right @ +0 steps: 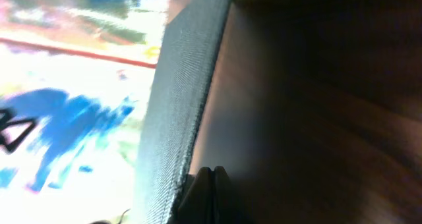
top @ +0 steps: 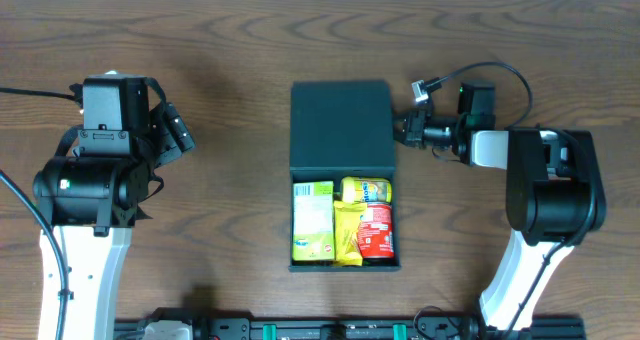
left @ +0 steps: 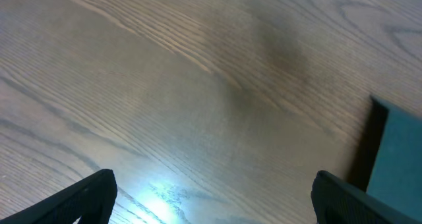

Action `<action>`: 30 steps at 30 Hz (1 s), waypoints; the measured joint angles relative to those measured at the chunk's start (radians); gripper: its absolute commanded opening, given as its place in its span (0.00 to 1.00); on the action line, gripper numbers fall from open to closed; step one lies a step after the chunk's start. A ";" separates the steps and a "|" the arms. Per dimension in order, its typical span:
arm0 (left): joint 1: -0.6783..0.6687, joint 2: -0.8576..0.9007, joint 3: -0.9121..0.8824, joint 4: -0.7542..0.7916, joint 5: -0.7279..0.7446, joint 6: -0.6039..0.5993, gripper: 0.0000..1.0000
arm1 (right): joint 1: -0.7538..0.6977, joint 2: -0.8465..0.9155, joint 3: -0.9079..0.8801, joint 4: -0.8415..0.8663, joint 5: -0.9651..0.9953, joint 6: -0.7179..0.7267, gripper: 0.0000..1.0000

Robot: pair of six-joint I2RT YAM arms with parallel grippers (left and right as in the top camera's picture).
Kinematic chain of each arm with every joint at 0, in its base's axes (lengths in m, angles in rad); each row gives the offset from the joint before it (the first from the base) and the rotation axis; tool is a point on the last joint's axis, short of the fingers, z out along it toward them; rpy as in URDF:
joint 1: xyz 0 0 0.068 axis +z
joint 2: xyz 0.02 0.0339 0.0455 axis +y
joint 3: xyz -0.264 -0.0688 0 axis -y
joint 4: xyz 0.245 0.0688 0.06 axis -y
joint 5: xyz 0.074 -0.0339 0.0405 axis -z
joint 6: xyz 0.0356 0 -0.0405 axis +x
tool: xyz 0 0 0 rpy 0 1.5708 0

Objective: Pack container
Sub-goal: 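Move the right gripper to the back edge of the open lid, then swing the lid closed over the box with the right gripper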

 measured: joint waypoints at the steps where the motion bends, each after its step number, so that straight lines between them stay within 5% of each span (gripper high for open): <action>1: 0.000 0.000 0.000 0.000 0.000 0.000 0.95 | 0.000 0.000 0.001 0.027 -0.024 0.015 0.01; 12: 0.000 0.000 0.000 0.000 0.000 0.000 0.95 | 0.006 -0.065 0.002 0.088 -0.155 0.091 0.01; 30: 0.000 0.000 0.000 0.000 0.000 0.000 0.95 | 0.037 -0.690 0.002 0.095 -0.274 0.199 0.01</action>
